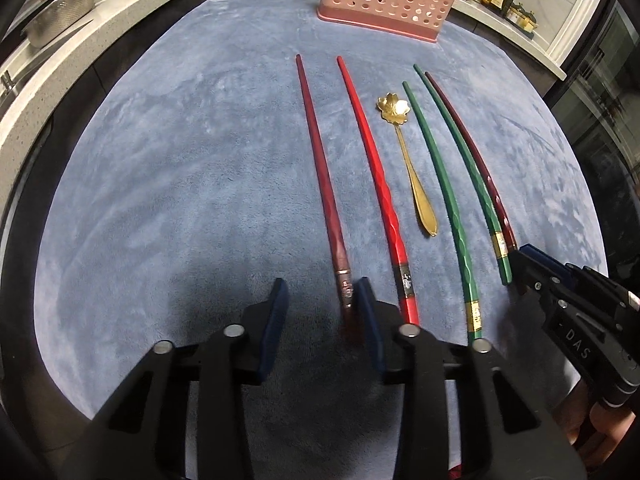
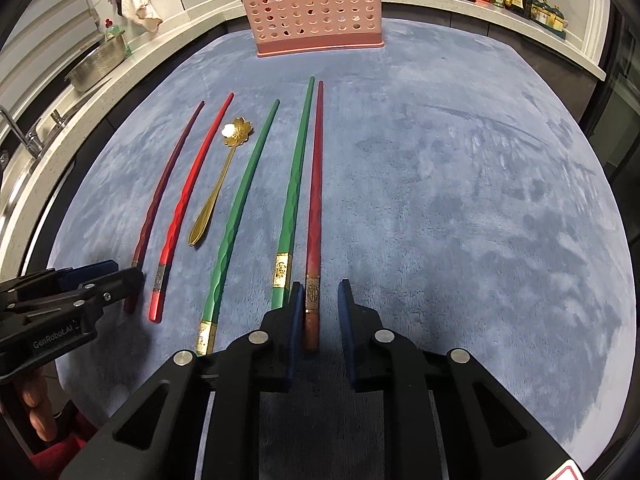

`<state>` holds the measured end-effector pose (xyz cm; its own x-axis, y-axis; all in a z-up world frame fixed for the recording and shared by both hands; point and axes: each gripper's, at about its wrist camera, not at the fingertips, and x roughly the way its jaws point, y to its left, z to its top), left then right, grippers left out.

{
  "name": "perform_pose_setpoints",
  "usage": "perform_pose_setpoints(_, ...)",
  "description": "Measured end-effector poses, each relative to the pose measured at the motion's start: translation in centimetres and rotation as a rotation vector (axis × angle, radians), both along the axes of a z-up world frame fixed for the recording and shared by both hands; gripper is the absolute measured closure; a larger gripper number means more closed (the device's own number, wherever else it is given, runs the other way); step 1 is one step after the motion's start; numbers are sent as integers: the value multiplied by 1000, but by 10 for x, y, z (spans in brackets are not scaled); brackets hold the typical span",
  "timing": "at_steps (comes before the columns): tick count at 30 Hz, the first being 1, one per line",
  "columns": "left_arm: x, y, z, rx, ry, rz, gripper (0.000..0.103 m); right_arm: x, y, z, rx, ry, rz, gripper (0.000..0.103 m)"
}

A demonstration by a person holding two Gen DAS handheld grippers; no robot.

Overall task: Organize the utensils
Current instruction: 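Grasp a dark red chopstick with the left tool while the right tool grasps another dark red chopstick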

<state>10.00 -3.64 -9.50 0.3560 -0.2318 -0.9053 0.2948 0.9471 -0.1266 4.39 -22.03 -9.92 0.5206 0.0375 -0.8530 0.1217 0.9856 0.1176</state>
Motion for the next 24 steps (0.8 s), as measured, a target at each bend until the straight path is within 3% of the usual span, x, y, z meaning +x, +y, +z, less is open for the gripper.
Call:
perform_pose_setpoints(3, 0, 0, 0, -8, 1, -5, 87, 0, -1, 0, 1, 0, -3, 90)
perform_pose_setpoints(7, -1, -2, 0, -10, -1, -20, 96, 1, -2, 0, 4, 1, -8, 94)
perform_pose_setpoints(16, -3, 0, 6, -21, -17, -12, 96, -2, -8, 3, 11, -5, -16, 96)
perform_pose_setpoints(24, -1, 6, 27, -28, -65, -1, 96, -8, -15, 26, 29, -47, -41, 96)
